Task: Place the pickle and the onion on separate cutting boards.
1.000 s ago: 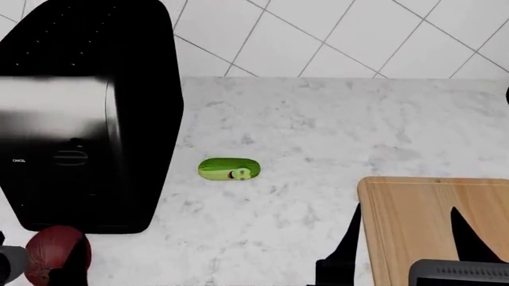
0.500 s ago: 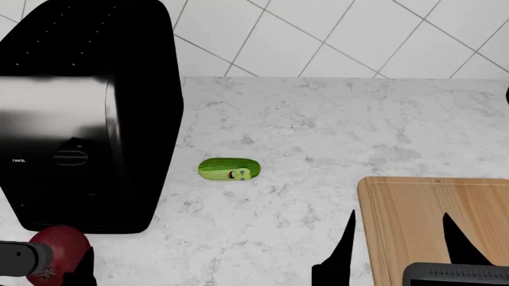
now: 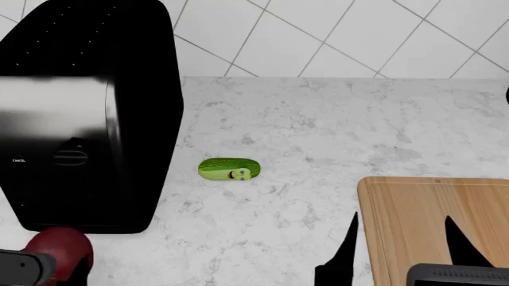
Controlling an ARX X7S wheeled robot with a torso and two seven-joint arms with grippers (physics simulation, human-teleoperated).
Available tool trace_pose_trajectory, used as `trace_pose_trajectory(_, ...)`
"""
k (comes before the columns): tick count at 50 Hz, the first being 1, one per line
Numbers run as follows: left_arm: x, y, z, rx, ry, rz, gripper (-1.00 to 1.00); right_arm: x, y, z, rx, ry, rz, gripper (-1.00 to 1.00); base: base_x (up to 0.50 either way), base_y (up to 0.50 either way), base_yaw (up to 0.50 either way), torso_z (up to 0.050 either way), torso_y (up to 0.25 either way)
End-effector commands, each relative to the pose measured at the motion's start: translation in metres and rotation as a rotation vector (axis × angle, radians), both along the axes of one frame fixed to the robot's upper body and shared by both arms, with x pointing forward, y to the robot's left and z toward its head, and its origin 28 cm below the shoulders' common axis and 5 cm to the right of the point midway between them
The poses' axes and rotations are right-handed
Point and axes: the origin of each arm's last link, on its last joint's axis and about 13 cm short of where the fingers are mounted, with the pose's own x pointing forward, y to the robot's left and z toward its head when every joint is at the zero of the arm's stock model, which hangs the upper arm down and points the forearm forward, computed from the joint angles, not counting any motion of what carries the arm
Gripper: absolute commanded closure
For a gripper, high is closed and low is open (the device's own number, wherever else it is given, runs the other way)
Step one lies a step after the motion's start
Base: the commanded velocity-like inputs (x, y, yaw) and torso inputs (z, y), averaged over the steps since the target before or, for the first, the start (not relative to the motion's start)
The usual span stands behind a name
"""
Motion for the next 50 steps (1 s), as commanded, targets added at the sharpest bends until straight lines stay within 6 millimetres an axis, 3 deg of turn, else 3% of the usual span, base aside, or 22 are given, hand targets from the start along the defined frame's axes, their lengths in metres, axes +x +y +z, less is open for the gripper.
trace_pose_trajectory(1, -0.029, 0.007, 0.022, -0.03, -0.073, 0.028, 1.0, -0.001, -0.003, 0.0, 0.006, -0.001, -0.01, -1.0, 0.0, 0.0, 0.0, 0.0, 0.0)
trace_pose_trajectory(7, -0.04, 0.03, 0.042, -0.03, -0.147, 0.112, 1.0, -0.003, -0.003, 0.002, 0.007, -0.001, -0.007, -1.0, 0.0, 0.0, 0.0, 0.0, 0.0)
trace_pose_trajectory(16, -0.055, 0.086, 0.073, -0.012, -0.212, 0.324, 1.0, -0.006, -0.007, 0.006, 0.006, 0.016, -0.006, -1.0, 0.0, 0.0, 0.0, 0.0, 0.0)
trace_pose_trajectory(19, -0.045, 0.1, 0.09, 0.039, -0.229, 0.364, 1.0, -0.006, -0.01, 0.003, -0.003, 0.026, -0.016, -1.0, 0.0, 0.0, 0.0, 0.0, 0.003)
trace_pose_trajectory(26, -0.027, 0.137, 0.106, 0.112, -0.21, 0.497, 1.0, -0.006, -0.009, 0.004, 0.009, 0.025, -0.018, -1.0, 0.0, 0.0, 0.0, 0.0, 0.0)
trace_pose_trajectory(42, 0.029, 0.196, 0.091, 0.139, -0.024, 0.689, 1.0, -0.005, -0.006, 0.001, 0.022, 0.039, -0.005, -1.0, 0.0, 0.0, 0.0, 0.0, 0.0)
trace_pose_trajectory(50, 0.046, 0.22, 0.085, 0.133, 0.067, 0.746, 1.0, -0.005, -0.007, 0.003, 0.023, 0.036, -0.014, -1.0, 0.0, 0.0, 0.0, 0.0, 0.0)
